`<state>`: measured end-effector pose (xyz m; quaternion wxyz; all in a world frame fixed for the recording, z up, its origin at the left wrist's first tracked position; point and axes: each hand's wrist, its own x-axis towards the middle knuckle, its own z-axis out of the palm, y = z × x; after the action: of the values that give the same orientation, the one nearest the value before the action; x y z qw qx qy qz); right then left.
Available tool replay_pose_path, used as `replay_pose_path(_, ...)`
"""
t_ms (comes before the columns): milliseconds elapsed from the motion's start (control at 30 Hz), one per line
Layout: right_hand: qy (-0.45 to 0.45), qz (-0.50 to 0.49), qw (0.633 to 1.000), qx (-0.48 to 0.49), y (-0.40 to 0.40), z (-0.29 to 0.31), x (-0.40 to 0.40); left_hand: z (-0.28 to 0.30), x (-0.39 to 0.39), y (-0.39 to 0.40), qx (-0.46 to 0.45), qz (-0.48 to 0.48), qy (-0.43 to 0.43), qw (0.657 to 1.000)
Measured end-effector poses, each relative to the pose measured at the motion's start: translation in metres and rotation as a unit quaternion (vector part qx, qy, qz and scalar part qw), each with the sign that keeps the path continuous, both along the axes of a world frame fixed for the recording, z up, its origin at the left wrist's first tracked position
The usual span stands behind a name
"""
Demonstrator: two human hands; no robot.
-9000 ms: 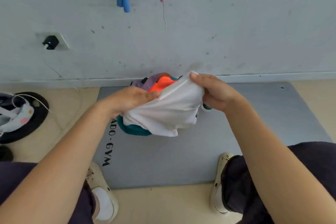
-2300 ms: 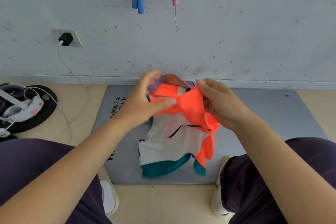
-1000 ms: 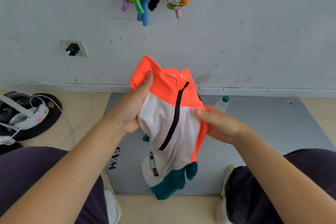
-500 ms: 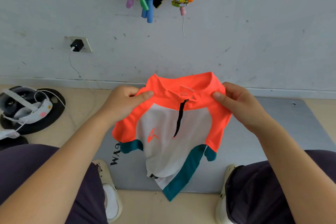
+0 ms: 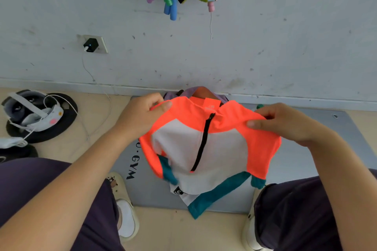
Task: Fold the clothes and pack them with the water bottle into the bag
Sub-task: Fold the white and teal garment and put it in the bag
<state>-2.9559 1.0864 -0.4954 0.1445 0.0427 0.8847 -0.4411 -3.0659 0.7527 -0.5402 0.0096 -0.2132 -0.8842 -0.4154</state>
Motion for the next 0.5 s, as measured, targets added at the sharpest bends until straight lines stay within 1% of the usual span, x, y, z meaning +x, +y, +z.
replay_pose_path(67, 0.055, -0.012, 0.996, -0.074, -0.001, 0.000, 0.000, 0.001, -0.001, -0.005, 0.001, 0.007, -0.036, 0.999)
replay_pose_path(133, 0.089, -0.041, 0.984, -0.151, -0.004, -0.003, -0.002, 0.003, -0.002, -0.008, 0.017, -0.009, -0.117, 0.993)
replay_pose_path(167, 0.101, -0.061, 0.979, -0.169, -0.005, -0.004, -0.003, 0.005, -0.002, -0.009, 0.015, -0.021, -0.152, 0.988)
replay_pose_path(200, 0.112, -0.081, 0.977, -0.165, -0.007, -0.006, -0.004, 0.006, -0.003, -0.010, -0.007, -0.036, -0.173, 0.984)
replay_pose_path(267, 0.120, -0.099, 0.981, -0.115, -0.008, -0.007, -0.005, 0.003, -0.003, -0.010, -0.103, -0.070, -0.181, 0.975)
replay_pose_path(300, 0.106, -0.094, 0.987, -0.080, -0.007, -0.007, -0.004, 0.002, -0.002, -0.011, -0.156, -0.084, -0.183, 0.967)
replay_pose_path(333, 0.077, -0.076, 0.993, -0.042, -0.006, -0.006, -0.004, 0.001, -0.002, -0.013, -0.192, -0.092, -0.194, 0.957)
replay_pose_path(367, 0.032, -0.045, 0.998, 0.006, -0.005, -0.005, -0.003, 0.000, -0.002, -0.016, -0.203, -0.099, -0.213, 0.951)
replay_pose_path(433, -0.078, 0.037, 0.990, 0.109, -0.006, -0.004, 0.001, 0.004, -0.002, -0.023, -0.161, -0.125, -0.262, 0.943)
replay_pose_path(467, -0.117, 0.064, 0.981, 0.140, -0.006, -0.006, 0.002, 0.007, -0.003, -0.027, -0.128, -0.139, -0.286, 0.940)
replay_pose_path(500, -0.133, 0.079, 0.976, 0.152, -0.005, -0.007, 0.004, 0.009, -0.003, -0.029, -0.096, -0.149, -0.304, 0.936)
